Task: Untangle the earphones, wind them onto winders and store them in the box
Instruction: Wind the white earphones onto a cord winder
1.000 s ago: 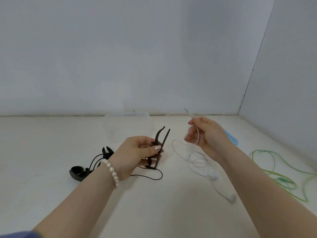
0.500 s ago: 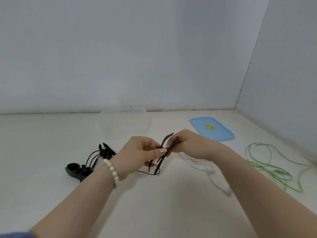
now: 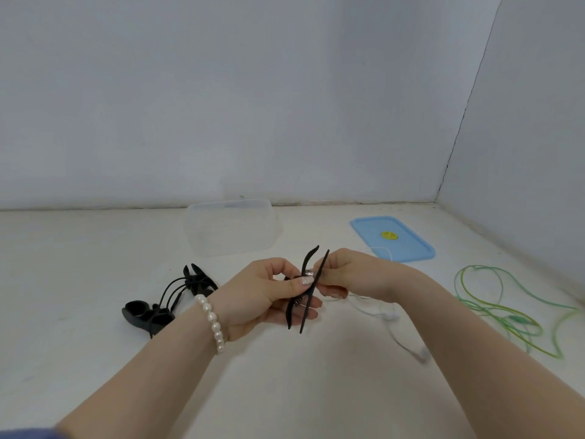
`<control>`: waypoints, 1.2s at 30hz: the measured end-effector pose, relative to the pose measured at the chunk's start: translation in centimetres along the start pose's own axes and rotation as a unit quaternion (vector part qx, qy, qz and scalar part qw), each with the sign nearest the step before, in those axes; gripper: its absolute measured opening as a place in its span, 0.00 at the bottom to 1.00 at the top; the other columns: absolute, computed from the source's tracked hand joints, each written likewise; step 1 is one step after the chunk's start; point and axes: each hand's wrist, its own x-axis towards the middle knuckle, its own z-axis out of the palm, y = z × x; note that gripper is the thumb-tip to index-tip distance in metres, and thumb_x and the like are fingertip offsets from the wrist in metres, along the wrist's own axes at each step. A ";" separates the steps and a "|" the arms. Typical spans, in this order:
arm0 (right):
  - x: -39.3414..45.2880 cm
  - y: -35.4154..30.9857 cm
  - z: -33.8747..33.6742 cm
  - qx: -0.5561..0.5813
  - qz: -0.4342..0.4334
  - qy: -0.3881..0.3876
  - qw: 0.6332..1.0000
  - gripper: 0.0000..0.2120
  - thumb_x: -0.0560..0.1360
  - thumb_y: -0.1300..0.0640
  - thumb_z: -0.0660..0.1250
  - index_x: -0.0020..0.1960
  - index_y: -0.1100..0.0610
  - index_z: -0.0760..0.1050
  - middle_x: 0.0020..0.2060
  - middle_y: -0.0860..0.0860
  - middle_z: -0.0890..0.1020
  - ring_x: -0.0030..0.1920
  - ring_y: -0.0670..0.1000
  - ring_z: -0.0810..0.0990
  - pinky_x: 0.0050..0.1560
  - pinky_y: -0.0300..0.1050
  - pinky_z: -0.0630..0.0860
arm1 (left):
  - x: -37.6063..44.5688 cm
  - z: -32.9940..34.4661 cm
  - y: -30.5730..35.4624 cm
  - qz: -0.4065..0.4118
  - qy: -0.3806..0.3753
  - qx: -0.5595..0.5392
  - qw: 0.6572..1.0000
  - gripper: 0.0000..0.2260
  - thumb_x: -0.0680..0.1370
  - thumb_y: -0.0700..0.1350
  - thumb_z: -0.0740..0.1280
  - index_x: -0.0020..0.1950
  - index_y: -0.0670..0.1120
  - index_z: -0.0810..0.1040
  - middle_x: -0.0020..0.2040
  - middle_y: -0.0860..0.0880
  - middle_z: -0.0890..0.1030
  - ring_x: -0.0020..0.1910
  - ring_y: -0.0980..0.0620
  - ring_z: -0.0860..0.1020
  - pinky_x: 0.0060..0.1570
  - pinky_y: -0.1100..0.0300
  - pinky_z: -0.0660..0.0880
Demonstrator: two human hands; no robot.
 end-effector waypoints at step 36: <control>0.2 0.9 -1.2 0.223 0.127 -0.079 0.963 0.30 0.71 0.30 0.52 0.34 0.57 0.69 0.26 0.50 0.67 0.28 0.51 0.66 0.36 0.43 0.65 | 0.4 0.0 -0.4 0.010 0.048 0.034 0.998 0.04 0.72 0.41 0.70 0.40 0.42 0.83 0.32 0.50 0.79 0.29 0.56 0.73 0.32 0.65 0.73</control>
